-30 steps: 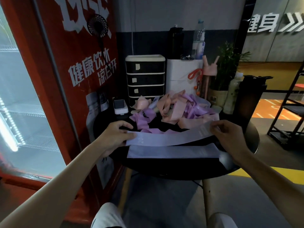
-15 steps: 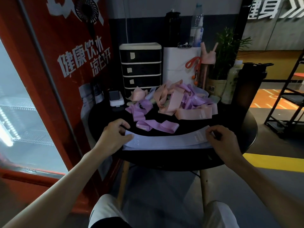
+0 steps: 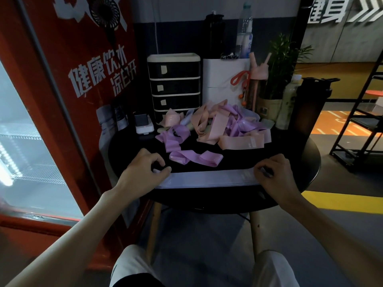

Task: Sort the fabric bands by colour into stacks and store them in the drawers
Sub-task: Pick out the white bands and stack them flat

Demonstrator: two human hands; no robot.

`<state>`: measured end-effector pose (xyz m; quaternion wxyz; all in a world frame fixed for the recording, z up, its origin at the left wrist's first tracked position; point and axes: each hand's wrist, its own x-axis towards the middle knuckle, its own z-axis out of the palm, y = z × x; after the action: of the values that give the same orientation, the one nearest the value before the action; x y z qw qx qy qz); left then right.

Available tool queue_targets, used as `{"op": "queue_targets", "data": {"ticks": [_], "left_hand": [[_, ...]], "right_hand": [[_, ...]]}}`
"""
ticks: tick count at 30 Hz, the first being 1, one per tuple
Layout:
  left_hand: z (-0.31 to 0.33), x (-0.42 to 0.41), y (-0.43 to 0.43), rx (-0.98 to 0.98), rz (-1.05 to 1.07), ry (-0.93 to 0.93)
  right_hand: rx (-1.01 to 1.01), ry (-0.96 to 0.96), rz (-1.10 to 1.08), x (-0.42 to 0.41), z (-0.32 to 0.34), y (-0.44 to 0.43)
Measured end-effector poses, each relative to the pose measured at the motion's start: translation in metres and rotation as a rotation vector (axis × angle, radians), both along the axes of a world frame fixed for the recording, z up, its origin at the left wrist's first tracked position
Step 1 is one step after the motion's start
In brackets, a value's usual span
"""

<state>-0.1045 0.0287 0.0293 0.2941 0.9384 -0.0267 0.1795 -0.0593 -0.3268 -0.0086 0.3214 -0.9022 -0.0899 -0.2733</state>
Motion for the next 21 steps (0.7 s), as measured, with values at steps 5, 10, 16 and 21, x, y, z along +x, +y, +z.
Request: {"op": "queue_targets", "data": {"ticks": [5,10,16,21], "left_hand": [[0.011,0.002,-0.022,0.360,-0.247,0.062],[-0.002,0.014,-0.036,0.366,-0.389,0.128],[-0.009,0.017,-0.039,0.304,-0.402,0.148],[-0.008,0.019,-0.038,0.299,-0.424,0.181]], "right_hand": [[-0.192,0.111,0.022,-0.004,0.005,0.006],[-0.303,0.212,0.127,-0.008,0.009,0.006],[-0.279,0.229,0.113,-0.007,0.011,0.007],[-0.281,0.269,0.116,-0.006,0.011,0.009]]}}
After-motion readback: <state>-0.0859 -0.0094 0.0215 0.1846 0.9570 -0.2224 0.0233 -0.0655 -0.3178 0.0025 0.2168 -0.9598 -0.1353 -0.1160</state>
